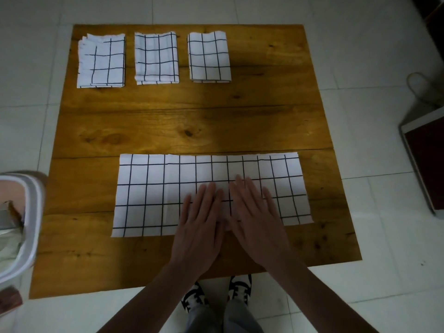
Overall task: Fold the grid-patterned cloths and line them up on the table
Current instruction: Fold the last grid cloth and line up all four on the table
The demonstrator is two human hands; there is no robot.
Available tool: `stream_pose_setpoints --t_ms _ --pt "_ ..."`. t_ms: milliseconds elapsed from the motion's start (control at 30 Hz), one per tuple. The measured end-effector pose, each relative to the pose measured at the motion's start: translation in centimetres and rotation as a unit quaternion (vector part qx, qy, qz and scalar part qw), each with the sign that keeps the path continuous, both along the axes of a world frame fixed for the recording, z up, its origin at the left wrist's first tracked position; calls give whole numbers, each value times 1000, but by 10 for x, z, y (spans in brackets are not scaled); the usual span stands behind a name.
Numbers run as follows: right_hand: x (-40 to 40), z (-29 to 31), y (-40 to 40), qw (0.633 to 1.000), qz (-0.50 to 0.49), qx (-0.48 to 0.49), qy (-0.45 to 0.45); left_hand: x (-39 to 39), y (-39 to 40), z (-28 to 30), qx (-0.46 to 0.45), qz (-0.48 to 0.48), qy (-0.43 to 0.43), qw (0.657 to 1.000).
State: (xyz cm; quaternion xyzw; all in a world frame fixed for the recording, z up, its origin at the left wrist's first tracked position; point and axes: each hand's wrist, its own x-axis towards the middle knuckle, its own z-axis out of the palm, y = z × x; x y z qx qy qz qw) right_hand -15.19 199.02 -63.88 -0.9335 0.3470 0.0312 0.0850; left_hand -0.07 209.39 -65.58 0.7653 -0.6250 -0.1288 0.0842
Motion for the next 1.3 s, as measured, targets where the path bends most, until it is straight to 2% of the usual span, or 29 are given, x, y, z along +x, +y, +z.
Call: stream_pose_setpoints --t_ms 167,267,567,800,967,1300 --pt "4 -18 3 999 8 49 16 -3 -2 -7 1 -2 -17 1000" --pt "-5 -18 -3 999 16 43 15 0 -1 -6 0 0 -7 1000" --pt "-66 -16 -37 995 -86 44 8 63 41 -4 19 75 -8 997" --pt "-82 -22 -48 987 -145 39 -51 100 69 -4 -1 96 -1 995" --pt "-81 -21 -48 989 -136 30 -50 111 80 -3 -9 89 -3 996" --pt "-78 -18 -49 990 -135 26 -41 107 78 3 -8 138 -48 989"
